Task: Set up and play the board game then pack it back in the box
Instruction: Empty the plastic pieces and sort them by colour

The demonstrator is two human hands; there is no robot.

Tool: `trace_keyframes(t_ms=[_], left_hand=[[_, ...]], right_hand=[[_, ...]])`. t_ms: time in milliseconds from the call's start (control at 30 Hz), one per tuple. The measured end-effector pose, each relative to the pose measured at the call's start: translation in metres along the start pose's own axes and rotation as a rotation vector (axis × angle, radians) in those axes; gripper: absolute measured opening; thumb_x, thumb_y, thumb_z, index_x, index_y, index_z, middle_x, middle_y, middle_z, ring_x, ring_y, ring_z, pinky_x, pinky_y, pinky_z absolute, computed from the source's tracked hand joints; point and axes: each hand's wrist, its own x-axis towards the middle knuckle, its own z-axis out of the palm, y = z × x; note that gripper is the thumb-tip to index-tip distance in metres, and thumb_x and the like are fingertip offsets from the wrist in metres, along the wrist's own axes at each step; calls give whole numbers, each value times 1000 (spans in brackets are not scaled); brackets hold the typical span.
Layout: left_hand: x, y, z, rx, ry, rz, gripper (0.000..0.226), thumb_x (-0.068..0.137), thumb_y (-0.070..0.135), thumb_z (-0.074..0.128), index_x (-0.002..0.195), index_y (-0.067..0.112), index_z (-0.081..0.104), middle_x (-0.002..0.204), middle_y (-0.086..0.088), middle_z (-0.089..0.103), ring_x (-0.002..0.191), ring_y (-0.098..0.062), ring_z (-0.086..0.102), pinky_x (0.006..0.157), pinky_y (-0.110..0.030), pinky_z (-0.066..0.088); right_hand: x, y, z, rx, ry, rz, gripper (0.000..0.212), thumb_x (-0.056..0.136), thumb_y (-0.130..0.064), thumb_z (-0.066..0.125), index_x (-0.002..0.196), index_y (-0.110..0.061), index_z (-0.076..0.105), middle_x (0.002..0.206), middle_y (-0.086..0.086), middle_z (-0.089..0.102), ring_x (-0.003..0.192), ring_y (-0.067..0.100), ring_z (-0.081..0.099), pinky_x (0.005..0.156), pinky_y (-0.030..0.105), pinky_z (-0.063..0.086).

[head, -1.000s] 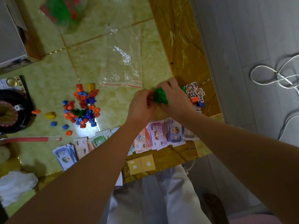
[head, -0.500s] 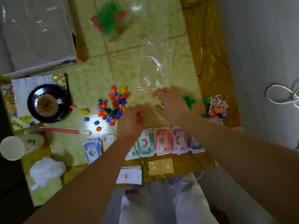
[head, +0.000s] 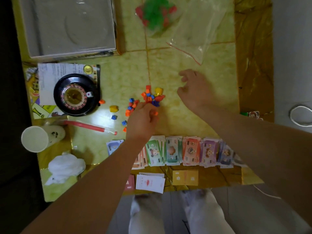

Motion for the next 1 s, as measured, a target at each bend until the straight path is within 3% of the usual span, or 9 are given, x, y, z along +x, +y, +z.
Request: trace_keyframes(t_ms=[100, 233, 400, 500, 567, 700, 800, 933, 1000], left_hand=[[-2, -3, -10, -4, 55, -37, 14, 84, 9, 59, 95, 16, 66, 98, -5, 60, 81, -19, 61, 74, -34, 50], [-4, -12, -22, 62, 53, -101, 20, 81, 9, 61, 99, 17, 66, 109, -1, 57, 88, -22, 60, 68, -33, 48], [-8, -23, -27, 134, 72, -174, 25, 83, 9, 59, 102, 22, 68, 109, -2, 56, 89, -22, 59, 66, -28, 40], [-8, -29, -29, 136, 126, -190, 24, 82, 8, 60, 104, 17, 63, 107, -4, 57, 87, -26, 59, 67, -32, 43], [-10, -32, -29, 127, 130, -194, 24, 81, 8, 60, 103, 15, 62, 106, -5, 58, 87, -27, 59, 70, -37, 47], [-15, -34, -30, 116, 139, -155, 18, 81, 10, 62, 98, 15, 64, 105, -2, 59, 85, -26, 59, 69, -38, 50], [-16, -32, -24, 179, 103, -94, 24, 82, 19, 67, 105, 17, 61, 108, -2, 58, 88, -26, 59, 66, -38, 49], [-10, -27, -13, 221, 90, -82, 27, 82, 24, 68, 108, 21, 61, 120, 1, 56, 99, -25, 60, 64, -33, 43], [-7, -27, -9, 238, 85, -76, 24, 83, 23, 67, 107, 22, 62, 126, 1, 54, 103, -24, 60, 66, -33, 43]], right_hand=[[-11, -12, 9, 59, -82, -96, 28, 83, -8, 62, 109, -18, 61, 102, -1, 57, 85, 18, 59, 81, 42, 51], [-24, -19, 29, -69, -195, -168, 26, 82, -17, 66, 107, -24, 62, 104, -1, 57, 91, 20, 59, 78, 39, 49], [-28, -16, 34, -149, -74, -97, 25, 87, -20, 64, 111, -20, 59, 108, 2, 55, 95, 19, 57, 78, 41, 51], [-33, -24, 33, -132, -105, -293, 23, 88, -22, 63, 111, -20, 62, 102, 2, 55, 83, 18, 54, 71, 40, 49], [-35, -28, 36, -211, -186, -362, 24, 88, -20, 61, 112, -20, 64, 107, 5, 54, 91, 24, 56, 73, 37, 47], [-36, -30, 41, -251, -98, -136, 24, 91, -18, 59, 115, -19, 60, 116, 4, 51, 96, 21, 57, 64, 28, 39], [-45, -35, 40, -254, -91, -252, 22, 88, -20, 59, 109, -23, 61, 109, -1, 54, 92, 19, 58, 65, 33, 47], [-64, -42, 41, -269, -213, -358, 15, 86, -23, 59, 102, -23, 60, 89, -8, 48, 78, 13, 50, 55, 20, 29], [-75, -41, 45, -297, -266, -331, 19, 88, -29, 58, 106, -23, 56, 89, -9, 49, 77, 15, 52, 53, 25, 27]])
